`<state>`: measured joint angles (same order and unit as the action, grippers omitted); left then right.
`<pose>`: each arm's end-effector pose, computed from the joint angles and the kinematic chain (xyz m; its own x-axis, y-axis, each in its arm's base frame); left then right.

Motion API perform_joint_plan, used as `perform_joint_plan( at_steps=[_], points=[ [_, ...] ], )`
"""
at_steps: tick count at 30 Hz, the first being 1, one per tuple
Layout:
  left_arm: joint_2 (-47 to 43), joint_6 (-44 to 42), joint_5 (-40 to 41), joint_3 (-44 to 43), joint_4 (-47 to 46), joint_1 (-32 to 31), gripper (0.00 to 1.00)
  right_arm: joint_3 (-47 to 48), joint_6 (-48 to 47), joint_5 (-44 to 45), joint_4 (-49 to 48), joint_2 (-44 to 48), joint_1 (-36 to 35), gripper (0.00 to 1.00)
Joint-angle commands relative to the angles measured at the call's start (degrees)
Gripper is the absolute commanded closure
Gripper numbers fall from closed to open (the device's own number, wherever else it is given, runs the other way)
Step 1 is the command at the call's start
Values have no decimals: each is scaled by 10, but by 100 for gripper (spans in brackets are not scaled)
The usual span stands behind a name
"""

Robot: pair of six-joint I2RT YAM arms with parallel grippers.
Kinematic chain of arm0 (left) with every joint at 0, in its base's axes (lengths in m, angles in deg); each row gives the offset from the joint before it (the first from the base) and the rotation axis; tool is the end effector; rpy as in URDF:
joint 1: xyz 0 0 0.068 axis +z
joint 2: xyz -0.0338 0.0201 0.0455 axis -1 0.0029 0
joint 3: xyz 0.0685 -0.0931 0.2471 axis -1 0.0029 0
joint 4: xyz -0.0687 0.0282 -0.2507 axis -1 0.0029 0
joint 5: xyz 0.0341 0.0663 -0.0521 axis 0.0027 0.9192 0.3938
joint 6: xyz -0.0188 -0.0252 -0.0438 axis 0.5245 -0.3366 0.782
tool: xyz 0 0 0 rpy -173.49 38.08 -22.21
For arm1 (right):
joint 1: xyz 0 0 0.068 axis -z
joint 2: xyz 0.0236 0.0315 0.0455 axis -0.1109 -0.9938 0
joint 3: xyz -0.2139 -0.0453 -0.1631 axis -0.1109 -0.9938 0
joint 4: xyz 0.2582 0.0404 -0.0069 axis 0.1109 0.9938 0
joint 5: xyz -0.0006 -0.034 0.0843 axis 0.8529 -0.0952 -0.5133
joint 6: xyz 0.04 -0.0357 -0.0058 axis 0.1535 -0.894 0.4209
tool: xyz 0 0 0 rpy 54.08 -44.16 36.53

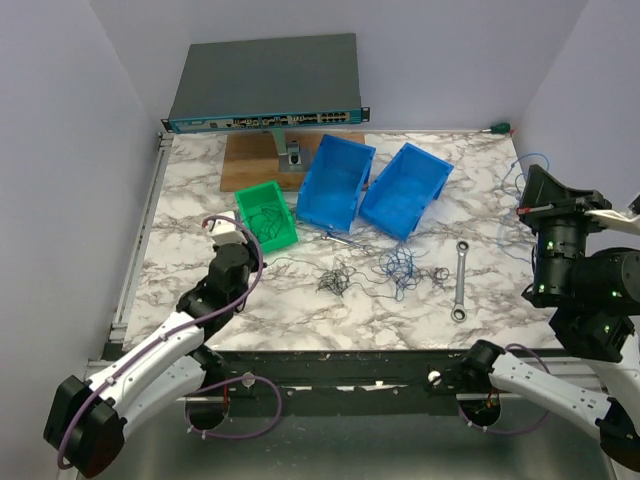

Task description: Untangle the cables

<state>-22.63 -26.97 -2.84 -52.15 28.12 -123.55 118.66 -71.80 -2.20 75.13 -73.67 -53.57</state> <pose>0.1653 -0.0897 0.2308 -0.3008 -0.3583 -0.8838 -0.0596 0.9320 -0.3576 0.0693 0.0303 0.4851 0.3481 0.5472 -0.7612 0.0462 0.8010 0.5969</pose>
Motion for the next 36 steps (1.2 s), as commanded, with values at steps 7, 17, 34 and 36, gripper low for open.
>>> perform_joint_plan(
  at_steps=[7,17,34,36],
  points=[
    [42,-125,-310,16,-156,-24,87,65,26,-157,94,-91,-1,99],
    [59,-135,-323,5,-154,-37,98,82,-37,-138,40,-236,-1,99],
    [57,-136,-330,0,-145,-39,98,115,-3,-172,-35,-411,89,99],
    [56,-136,-331,0,-144,-38,98,119,25,-208,-29,-425,118,99]
  ],
)
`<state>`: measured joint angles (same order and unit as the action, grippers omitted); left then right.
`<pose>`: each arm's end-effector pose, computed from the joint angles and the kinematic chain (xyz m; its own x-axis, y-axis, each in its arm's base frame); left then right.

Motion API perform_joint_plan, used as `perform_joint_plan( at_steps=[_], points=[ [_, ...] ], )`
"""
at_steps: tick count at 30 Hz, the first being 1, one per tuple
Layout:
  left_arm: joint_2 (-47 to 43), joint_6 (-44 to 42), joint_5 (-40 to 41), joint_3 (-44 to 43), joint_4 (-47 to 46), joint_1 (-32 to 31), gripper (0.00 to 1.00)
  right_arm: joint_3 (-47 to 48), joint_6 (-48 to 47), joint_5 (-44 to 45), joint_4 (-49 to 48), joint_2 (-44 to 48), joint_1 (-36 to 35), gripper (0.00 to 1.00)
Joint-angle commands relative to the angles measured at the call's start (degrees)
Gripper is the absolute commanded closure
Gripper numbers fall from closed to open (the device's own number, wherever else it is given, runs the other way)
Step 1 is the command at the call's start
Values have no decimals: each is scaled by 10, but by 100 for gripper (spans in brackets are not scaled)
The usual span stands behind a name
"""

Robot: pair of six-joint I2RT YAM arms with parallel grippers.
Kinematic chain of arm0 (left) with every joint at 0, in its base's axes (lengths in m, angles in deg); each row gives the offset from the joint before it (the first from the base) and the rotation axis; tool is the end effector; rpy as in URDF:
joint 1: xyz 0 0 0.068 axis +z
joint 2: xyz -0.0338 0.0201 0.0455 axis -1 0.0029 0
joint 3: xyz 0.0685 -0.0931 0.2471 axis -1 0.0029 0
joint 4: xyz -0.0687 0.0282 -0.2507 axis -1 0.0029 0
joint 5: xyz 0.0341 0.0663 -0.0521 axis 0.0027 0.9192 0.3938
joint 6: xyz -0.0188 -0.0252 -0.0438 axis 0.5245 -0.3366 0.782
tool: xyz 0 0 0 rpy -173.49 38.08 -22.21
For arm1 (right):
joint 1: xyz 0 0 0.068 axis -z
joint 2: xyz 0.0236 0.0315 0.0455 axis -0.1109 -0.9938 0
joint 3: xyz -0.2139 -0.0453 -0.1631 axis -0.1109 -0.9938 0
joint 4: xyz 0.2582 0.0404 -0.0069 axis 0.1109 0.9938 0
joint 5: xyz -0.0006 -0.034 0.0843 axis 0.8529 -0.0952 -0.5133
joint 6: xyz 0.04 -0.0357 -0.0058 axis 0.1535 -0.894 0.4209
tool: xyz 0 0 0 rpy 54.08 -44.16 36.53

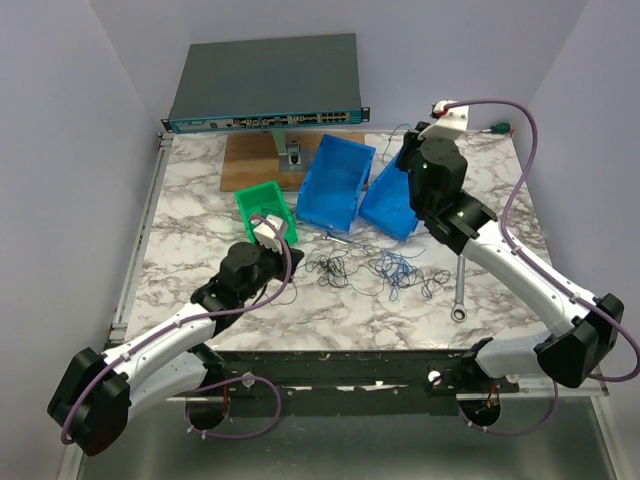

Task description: Untangle the cables

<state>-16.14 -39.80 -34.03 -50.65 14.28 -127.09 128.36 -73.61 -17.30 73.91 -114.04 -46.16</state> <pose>0.1661 -0.1282 0.2249 -0.3953 -0.1130 -0.9116 0.5359 0.7776 -0.3288 0.2472 0.1742 0.4244 0.0055 0.1857 -0.9826 0.0619 0.9806 0.1857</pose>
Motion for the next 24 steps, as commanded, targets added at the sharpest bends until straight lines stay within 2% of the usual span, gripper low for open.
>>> perform_joint_plan(
  at_steps=[1,11,15,23,24],
  points=[
    [-10,-9,-19,-15,-6,-3,98,25,57,-80,-11,-27,61,99],
    [-8,-8,-24,-15,-6,-3,98,9,180,-214,4,-119,197,99],
    [-5,-7,-27,-17,-7,-3,99,20,177,-229,27,-150,206,99],
    [-1,-9,-28,-18,-7,-3,98,23,165,-231,39,-154,206,99],
    [0,-9,-28,-18,-6,-3,98,22,171,-220,43,-154,205,96]
  ],
)
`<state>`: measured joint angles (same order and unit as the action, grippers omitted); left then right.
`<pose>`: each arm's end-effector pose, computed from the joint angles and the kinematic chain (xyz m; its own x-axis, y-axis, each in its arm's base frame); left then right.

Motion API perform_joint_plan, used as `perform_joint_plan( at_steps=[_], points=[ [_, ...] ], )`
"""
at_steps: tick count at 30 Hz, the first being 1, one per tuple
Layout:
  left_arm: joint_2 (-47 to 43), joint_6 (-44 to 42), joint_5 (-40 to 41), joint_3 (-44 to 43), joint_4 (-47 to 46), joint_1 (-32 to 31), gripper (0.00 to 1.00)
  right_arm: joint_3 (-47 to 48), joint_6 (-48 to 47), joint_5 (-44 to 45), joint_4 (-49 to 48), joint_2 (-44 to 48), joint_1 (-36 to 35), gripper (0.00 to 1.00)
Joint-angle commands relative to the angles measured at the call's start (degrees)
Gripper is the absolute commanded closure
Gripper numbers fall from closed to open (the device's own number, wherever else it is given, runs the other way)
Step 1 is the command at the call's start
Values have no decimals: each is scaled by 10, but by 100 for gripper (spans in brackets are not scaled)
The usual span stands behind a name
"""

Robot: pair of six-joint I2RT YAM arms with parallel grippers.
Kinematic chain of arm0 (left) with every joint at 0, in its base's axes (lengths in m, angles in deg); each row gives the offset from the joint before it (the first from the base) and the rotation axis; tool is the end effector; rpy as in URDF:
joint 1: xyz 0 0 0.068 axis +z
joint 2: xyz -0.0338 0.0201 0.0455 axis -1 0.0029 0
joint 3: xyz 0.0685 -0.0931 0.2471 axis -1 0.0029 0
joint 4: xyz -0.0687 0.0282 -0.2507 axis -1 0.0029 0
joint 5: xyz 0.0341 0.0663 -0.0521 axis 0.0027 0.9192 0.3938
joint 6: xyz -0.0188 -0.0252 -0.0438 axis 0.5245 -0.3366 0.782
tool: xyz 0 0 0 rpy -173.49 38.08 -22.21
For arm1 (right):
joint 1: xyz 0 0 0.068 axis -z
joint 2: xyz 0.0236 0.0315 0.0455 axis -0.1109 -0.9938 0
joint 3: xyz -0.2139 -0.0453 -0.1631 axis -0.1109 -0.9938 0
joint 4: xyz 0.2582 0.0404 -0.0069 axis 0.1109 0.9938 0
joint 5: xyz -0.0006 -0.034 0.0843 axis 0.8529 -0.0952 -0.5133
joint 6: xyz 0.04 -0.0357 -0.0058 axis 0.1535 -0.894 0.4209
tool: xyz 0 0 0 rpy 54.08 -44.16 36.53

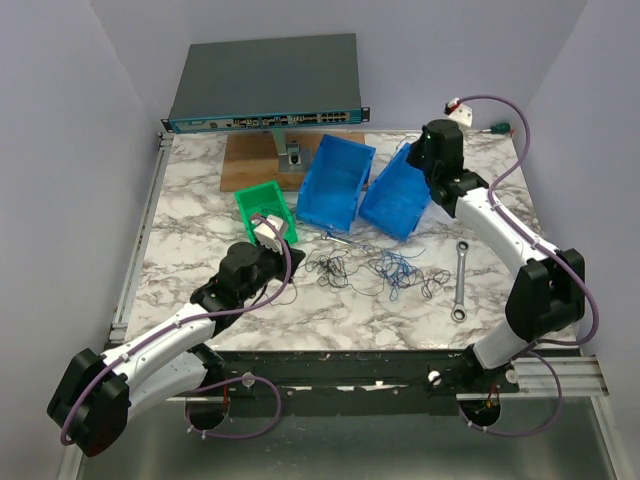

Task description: Untangle the cables

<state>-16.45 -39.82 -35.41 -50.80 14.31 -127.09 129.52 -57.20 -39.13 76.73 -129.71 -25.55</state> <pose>0.1652 -0.1286 0.2268 -0.3955 -0.1119 -0.9116 0.5548 0.7619 -0.3342 0.3643 0.1130 0.3369 -0.2453 0.3686 -0.8966 0.1544 0.9279 0.3392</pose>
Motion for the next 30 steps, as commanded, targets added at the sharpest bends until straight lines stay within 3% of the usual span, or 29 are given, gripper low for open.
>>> perform_joint_plan(
  at_steps=[1,3,4,5,15,18,23,30],
  points=[
    [4,-9,-15,-18,-6,-3,98,10,16,13,20,4,-1,89],
    [6,-9,-15,-19,-6,-3,98,6,28,37,29,9,0,54],
    [7,-9,-16,-18,-6,-3,98,0,32,44,31,14,0,32],
    [7,-9,-17,-19,-6,-3,98,-6,33,48,33,20,0,29],
    [25,-14,-32,-28,-3,-4,97,-142,34,-69,77,147,-2,28],
    [41,-19,-31,-42,17,-4,85,-197,93,-71,145,185,-2,28],
    [82,-23,-73,-66,26,-7,66,-314,88,-148,161,259,-2,31],
    [191,-40,-119,-140,72,-41,46,-383,99,-202,145,285,-3,34]
  ],
)
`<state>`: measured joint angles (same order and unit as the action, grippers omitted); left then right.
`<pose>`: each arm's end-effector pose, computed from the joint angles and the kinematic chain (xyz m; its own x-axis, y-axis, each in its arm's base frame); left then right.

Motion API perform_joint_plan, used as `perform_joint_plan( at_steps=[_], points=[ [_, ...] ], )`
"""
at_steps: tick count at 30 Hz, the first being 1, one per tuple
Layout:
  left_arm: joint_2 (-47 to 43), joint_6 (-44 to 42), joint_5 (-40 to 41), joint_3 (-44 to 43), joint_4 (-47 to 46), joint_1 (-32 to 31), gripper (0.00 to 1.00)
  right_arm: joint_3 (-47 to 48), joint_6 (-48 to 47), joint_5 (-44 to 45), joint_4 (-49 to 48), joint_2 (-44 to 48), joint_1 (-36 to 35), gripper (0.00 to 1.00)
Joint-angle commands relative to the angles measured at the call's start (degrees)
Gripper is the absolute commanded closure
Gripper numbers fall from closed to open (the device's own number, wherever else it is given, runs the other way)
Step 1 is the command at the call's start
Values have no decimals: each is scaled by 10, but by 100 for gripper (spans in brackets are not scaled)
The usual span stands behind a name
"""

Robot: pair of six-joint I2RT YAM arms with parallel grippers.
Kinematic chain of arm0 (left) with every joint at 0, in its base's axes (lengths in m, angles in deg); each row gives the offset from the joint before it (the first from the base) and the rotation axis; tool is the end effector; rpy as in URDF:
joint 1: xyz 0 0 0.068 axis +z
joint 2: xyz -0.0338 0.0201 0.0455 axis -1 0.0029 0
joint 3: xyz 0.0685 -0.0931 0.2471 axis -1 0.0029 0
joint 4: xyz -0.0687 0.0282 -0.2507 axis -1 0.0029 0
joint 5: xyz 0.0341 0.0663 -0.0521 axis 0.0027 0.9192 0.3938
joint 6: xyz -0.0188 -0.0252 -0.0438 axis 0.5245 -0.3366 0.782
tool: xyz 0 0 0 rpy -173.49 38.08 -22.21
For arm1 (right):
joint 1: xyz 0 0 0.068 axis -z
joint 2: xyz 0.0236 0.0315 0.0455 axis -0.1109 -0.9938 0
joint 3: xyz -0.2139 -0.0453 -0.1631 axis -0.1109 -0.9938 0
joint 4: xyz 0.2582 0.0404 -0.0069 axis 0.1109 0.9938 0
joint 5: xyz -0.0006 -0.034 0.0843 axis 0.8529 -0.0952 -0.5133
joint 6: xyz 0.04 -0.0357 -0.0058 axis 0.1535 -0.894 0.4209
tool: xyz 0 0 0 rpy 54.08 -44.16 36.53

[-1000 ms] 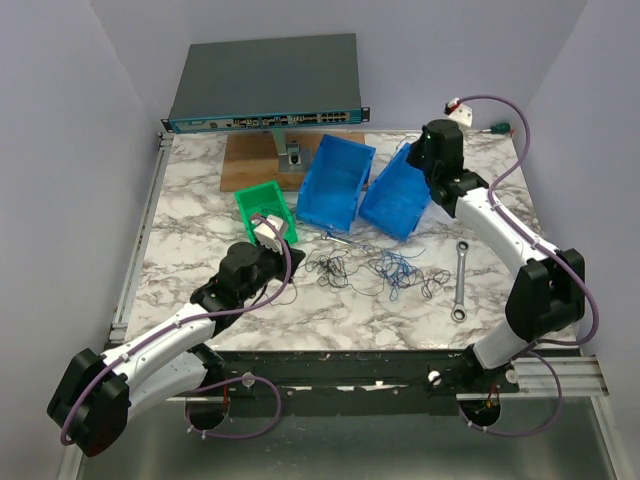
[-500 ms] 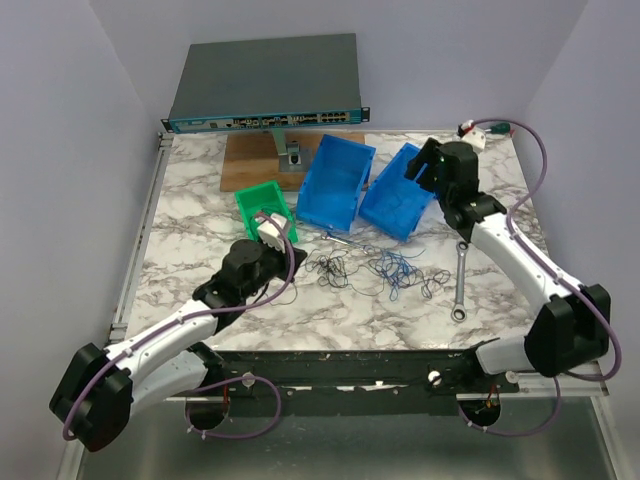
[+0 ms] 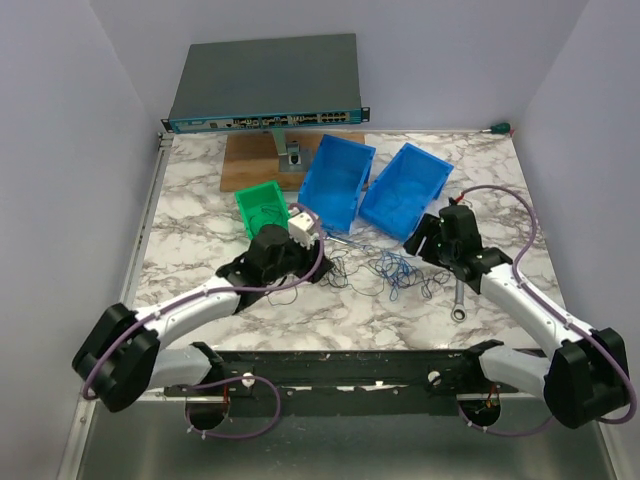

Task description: Untangle the cables

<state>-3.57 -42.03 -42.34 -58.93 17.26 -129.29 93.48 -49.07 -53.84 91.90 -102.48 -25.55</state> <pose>0.1878 -0.1631 0.2234 -0.4929 0.0334 -0.8694 0.6410 0.6896 -0.3370 0.2234 0.0734 0.2323 -0.6533 0.3843 -0.6523 0.1685 0.9138 0.3696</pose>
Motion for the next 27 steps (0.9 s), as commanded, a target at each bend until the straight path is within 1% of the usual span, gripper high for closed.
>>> perform_joint_plan(
  at_steps=[1,3,5,10,12,14,17,19,21,22,23,24,25,26,27],
  points=[
    [82,-20,-50,-71,58,-22,44,-28,20,-72,-23,12,-3,35],
    [111,-25,-54,-92,78,-29,41,-32,12,-118,-49,4,-3,35],
    [134,-28,-50,-109,95,-36,37,-26,-7,-143,-61,-13,-3,37],
    [197,-22,18,-161,169,-43,37,12,-84,-188,-52,-80,-15,40],
    [219,-19,21,-178,187,-43,37,37,-105,-152,-36,-109,-38,40],
    [232,-15,25,-186,196,-43,37,65,-119,-94,-20,-137,-68,40],
    [249,-9,47,-200,218,-43,38,98,-132,-52,-8,-176,-100,41],
    [263,-7,55,-211,232,-42,41,109,-137,-34,-3,-200,-114,48],
    [279,-5,61,-225,249,-42,48,116,-136,-22,3,-211,-120,66],
    [287,-5,63,-231,257,-41,53,115,-135,-17,4,-210,-121,79],
    [295,-5,65,-237,265,-41,58,112,-134,-14,3,-202,-121,88],
    [302,-5,67,-246,276,-41,66,107,-132,-10,-1,-191,-121,95],
    [310,-5,72,-252,284,-41,74,104,-130,-7,-2,-176,-121,96],
    [316,-5,75,-260,292,-41,86,101,-128,-7,-2,-159,-121,99],
    [319,-4,77,-263,296,-41,96,99,-127,-8,0,-144,-121,99]
  ],
)
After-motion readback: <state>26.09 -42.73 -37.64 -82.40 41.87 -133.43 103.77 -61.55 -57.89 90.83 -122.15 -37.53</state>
